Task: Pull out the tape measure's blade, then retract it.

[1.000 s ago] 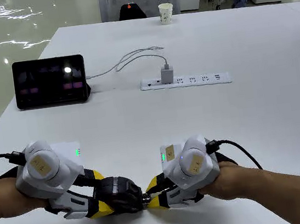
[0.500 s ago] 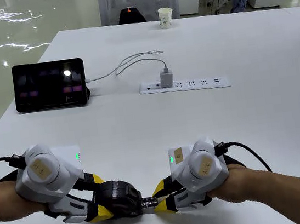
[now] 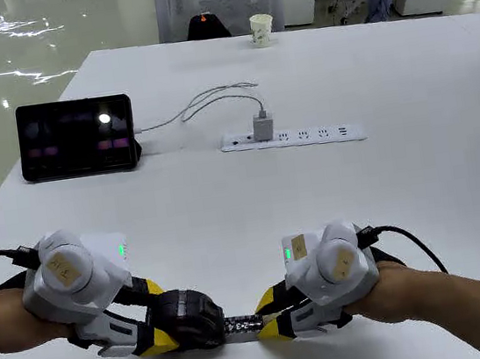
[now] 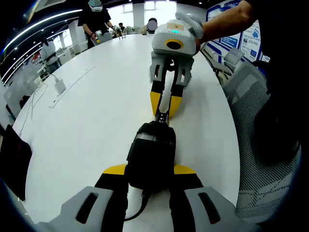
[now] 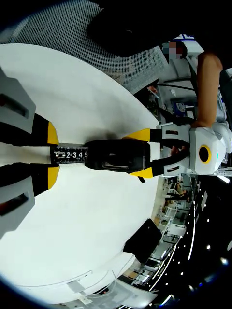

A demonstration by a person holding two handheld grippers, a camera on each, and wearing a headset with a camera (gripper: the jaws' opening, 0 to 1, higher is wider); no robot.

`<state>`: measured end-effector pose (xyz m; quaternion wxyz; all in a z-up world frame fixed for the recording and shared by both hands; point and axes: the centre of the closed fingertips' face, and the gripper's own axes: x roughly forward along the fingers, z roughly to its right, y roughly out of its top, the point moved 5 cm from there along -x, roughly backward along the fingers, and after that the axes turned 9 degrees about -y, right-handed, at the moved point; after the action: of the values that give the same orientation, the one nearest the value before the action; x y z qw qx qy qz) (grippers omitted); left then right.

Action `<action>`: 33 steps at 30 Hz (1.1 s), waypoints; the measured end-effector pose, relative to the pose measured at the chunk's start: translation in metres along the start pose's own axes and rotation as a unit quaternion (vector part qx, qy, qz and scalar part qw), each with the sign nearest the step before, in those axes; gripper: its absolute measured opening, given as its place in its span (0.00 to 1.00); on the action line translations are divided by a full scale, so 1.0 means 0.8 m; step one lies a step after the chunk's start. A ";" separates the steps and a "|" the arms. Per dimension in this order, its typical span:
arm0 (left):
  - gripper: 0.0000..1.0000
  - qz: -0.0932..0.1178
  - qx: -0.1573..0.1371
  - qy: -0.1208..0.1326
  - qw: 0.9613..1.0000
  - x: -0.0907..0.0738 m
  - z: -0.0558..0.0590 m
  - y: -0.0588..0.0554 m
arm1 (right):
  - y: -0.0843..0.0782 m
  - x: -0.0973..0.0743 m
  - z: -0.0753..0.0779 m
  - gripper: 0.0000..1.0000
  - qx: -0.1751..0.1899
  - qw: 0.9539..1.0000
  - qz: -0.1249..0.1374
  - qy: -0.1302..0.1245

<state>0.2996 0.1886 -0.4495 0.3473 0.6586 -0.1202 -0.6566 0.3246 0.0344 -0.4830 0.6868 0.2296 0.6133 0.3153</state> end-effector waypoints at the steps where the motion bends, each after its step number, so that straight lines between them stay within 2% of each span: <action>1: 0.27 0.000 0.000 0.000 1.000 0.000 0.000 0.000 | -0.001 -0.001 0.000 0.08 0.000 1.000 0.000 0.000; 33: 0.26 -0.001 -0.001 -0.006 1.000 0.000 -0.001 0.000 | -0.023 -0.027 0.001 0.08 0.002 1.000 -0.010 -0.003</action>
<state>0.3003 0.1888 -0.4494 0.3469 0.6541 -0.1208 -0.6612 0.3273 0.0065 -0.4810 0.6912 0.2262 0.6141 0.3064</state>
